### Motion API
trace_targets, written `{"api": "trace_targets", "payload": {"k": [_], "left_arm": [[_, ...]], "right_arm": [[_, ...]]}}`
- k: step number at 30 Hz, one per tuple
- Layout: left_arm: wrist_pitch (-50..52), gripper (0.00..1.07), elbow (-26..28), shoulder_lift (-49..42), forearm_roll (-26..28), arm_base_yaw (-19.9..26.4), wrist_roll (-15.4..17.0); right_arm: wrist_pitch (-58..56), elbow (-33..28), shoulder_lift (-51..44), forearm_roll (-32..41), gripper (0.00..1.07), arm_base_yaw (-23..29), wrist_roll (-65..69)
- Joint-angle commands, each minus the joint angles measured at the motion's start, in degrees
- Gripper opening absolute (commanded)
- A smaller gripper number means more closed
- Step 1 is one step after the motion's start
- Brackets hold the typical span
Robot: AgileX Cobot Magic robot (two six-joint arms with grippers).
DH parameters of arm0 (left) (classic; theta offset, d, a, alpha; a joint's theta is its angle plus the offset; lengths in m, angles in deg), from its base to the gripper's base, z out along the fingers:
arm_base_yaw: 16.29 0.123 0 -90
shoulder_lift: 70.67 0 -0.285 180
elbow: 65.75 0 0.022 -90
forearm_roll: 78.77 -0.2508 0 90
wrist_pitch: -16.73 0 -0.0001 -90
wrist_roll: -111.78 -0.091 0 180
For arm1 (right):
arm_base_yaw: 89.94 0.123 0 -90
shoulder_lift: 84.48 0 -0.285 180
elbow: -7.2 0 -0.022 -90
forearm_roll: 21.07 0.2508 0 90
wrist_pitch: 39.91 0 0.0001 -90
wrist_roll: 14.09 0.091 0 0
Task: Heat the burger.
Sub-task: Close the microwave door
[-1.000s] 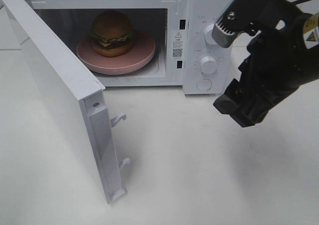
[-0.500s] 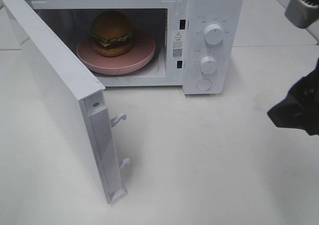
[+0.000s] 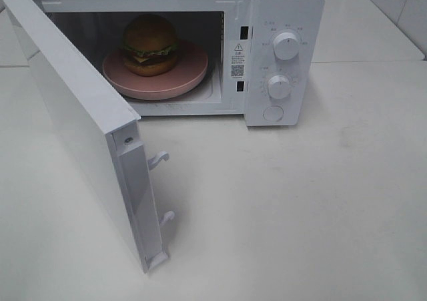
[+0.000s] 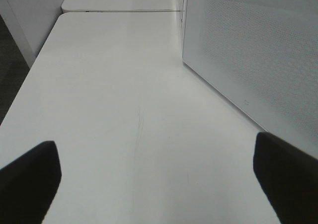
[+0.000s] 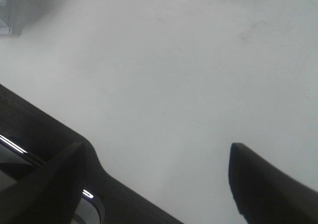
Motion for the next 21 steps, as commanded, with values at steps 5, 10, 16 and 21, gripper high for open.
{"api": "trace_targets", "payload": {"k": [5, 10, 16, 21], "left_arm": [[0.52, 0.98, -0.17, -1.26, 0.17, -0.23, 0.17], [0.52, 0.98, -0.17, -1.26, 0.17, -0.23, 0.17], [0.52, 0.98, -0.17, -1.26, 0.17, -0.23, 0.17], [0.52, 0.98, -0.17, -1.26, 0.17, -0.23, 0.17]], "right_arm": [[-2.46, -0.69, -7.73, -0.34, 0.76, -0.63, 3.5], [-2.92, -3.15, -12.61, -0.06, 0.76, -6.47, 3.5], [-2.98, -6.07, -18.33, -0.06, 0.76, -13.01, 3.44], [-1.78, -8.65, -23.15, 0.06, 0.76, -17.93, 3.44]]}}
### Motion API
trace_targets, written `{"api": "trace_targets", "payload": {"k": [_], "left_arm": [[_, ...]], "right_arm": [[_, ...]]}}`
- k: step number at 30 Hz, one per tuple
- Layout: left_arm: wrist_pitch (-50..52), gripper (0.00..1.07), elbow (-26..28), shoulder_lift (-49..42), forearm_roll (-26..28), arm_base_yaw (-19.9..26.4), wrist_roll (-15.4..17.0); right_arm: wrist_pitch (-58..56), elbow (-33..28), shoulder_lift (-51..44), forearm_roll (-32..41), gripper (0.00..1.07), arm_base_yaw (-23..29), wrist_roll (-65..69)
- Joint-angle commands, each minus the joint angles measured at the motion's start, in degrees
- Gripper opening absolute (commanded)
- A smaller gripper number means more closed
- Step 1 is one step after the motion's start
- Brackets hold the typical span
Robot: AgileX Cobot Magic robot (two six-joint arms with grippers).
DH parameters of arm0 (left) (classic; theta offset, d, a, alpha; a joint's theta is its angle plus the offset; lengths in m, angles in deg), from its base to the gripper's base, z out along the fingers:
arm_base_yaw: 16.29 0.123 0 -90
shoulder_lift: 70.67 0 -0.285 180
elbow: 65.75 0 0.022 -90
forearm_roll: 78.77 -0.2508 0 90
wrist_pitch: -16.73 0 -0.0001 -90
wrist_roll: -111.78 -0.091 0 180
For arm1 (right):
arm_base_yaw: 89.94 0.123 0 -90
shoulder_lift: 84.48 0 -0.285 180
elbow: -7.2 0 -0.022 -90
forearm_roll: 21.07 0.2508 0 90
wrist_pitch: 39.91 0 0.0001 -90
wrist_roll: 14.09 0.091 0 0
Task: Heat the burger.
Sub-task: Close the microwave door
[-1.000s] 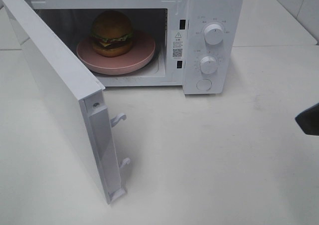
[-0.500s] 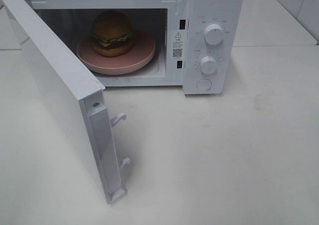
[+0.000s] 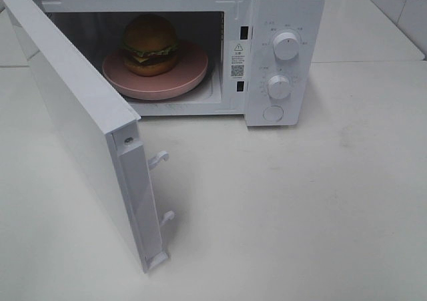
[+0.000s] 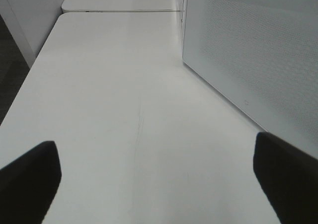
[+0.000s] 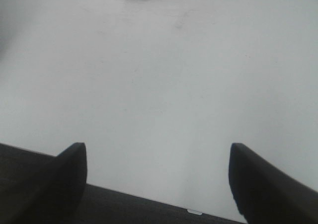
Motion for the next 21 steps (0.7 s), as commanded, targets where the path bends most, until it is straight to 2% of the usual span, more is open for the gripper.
{"api": "trace_targets", "payload": {"k": [1, 5, 7, 10, 12, 21], "left_arm": [[0.52, 0.98, -0.17, -1.26, 0.17, -0.23, 0.17], [0.52, 0.98, -0.17, -1.26, 0.17, -0.23, 0.17], [0.52, 0.98, -0.17, -1.26, 0.17, -0.23, 0.17], [0.52, 0.98, -0.17, -1.26, 0.17, -0.23, 0.17], [0.52, 0.98, -0.17, -1.26, 0.17, -0.23, 0.17], [0.52, 0.98, -0.17, -1.26, 0.17, -0.23, 0.17]], "right_arm": [[1.32, -1.78, -3.32, 0.23, 0.76, -3.38, 0.52], [2.64, -2.86, -6.19, 0.97, 0.76, -5.73, 0.29], [4.87, -4.81, -9.85, 2.18, 0.76, -8.77, 0.23], [5.56, -5.5, -10.83, 2.64, 0.76, -9.51, 0.11], [7.85, -8.37, -14.27, 4.87, 0.76, -11.63, 0.11], [6.47, -9.97, -20.23, 5.73, 0.76, -13.58, -1.2]]}}
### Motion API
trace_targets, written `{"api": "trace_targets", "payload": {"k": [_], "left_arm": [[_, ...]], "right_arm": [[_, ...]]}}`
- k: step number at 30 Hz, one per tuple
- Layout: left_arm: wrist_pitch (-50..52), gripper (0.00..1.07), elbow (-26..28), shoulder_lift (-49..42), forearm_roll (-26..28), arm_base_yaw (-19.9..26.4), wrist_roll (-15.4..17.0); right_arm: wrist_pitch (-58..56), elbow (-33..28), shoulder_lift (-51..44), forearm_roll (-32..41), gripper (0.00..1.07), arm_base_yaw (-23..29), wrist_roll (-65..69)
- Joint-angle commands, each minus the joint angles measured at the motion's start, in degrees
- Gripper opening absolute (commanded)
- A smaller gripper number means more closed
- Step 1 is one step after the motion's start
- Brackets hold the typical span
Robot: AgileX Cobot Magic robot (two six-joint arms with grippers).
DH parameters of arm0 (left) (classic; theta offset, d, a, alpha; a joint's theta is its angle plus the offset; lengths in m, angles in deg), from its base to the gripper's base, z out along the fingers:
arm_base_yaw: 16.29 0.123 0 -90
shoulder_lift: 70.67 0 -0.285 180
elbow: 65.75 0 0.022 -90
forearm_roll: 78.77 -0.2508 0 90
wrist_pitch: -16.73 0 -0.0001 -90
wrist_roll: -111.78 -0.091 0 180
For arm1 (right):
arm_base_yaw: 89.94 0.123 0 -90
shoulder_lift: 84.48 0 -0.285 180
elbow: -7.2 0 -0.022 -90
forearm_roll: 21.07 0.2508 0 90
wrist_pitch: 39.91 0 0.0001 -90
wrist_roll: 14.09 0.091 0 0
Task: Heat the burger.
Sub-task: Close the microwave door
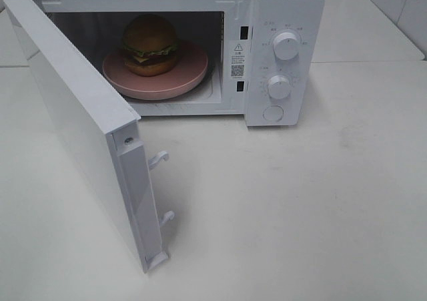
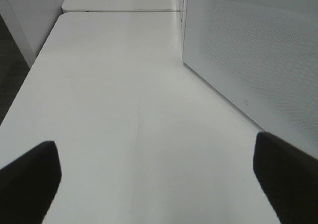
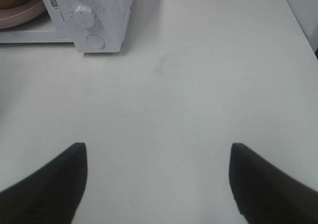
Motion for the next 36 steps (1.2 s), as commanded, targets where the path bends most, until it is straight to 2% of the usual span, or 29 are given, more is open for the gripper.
{"api": "trace_targets", "payload": {"k": [1, 36], "left_arm": [[0.52, 0.98, -0.17, -1.26, 0.17, -0.23, 0.17], [0.52, 0.98, -0.17, -1.26, 0.17, -0.23, 0.17]], "right_arm": [[-0.63, -0.74, -2.12, 0.11, 0.76, -0.52, -0.74], [-0.63, -0.63, -3.09, 0.23, 0.76, -0.52, -1.2]]}}
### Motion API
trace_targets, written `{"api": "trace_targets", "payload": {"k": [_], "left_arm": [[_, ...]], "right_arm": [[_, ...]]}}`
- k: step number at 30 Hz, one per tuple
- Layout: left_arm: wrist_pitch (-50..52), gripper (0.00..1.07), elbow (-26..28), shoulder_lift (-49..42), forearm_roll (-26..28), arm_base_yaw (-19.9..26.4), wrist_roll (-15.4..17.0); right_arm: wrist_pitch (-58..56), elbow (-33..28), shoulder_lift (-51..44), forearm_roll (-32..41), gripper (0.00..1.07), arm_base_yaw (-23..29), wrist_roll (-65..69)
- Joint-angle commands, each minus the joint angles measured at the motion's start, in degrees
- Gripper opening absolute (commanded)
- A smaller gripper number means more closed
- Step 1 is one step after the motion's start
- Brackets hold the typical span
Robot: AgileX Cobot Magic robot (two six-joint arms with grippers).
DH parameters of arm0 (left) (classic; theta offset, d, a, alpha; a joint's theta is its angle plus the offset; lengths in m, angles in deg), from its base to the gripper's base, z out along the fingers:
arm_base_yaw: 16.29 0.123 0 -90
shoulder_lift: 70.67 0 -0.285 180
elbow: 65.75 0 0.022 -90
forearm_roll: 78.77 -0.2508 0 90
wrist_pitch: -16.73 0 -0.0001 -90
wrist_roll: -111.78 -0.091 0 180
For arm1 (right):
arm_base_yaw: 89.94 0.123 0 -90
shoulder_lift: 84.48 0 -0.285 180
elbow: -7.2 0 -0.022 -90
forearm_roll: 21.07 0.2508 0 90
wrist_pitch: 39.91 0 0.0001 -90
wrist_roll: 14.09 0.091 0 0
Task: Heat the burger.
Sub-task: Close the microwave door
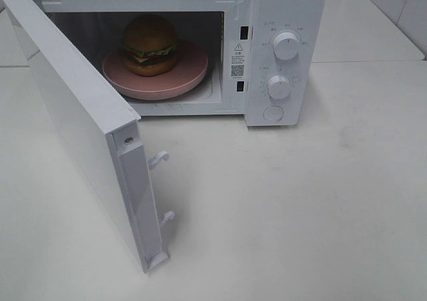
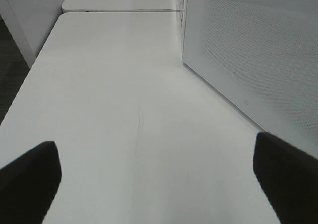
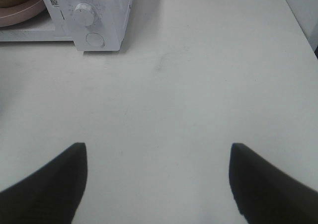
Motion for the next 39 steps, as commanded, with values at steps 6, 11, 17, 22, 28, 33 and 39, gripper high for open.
{"api": "trace_targets", "payload": {"k": [6, 11, 17, 22, 28, 33, 39], "left_arm": [[0.52, 0.98, -0.17, -1.26, 0.17, -0.23, 0.17], [0.52, 0.98, -0.17, -1.26, 0.23, -0.23, 0.17], [0.57, 0.98, -0.06, -1.09, 0.23, -0.23, 0.17], [3.32, 0.94, 1.55, 2.01, 1.15, -0.23, 0.17], [9.0, 0.64, 2.01, 8.94, 1.26, -0.23, 0.06], [12.49, 0.33, 2.01, 15.47, 1.32, -0.23, 0.11], [18.39, 0.12, 1.95, 20.23, 1.43, -0.23, 0.06]], "right_arm": [[0.17, -0.11, -1.55, -0.06, 0.76, -0.34, -0.74], [0.17, -0.11, -1.55, -0.06, 0.76, -0.34, -0.74], [0.17, -0.11, -1.55, -0.06, 0.76, -0.34, -0.74], [0.17, -0.11, -1.55, -0.06, 0.76, -0.34, -0.74], [0.17, -0.11, -1.55, -0.06, 0.76, -0.34, -0.74], [0.17, -0.11, -1.55, -0.06, 0.76, -0.34, -0.69], [0.17, -0.11, -1.55, -0.06, 0.76, -0.34, -0.69]]}}
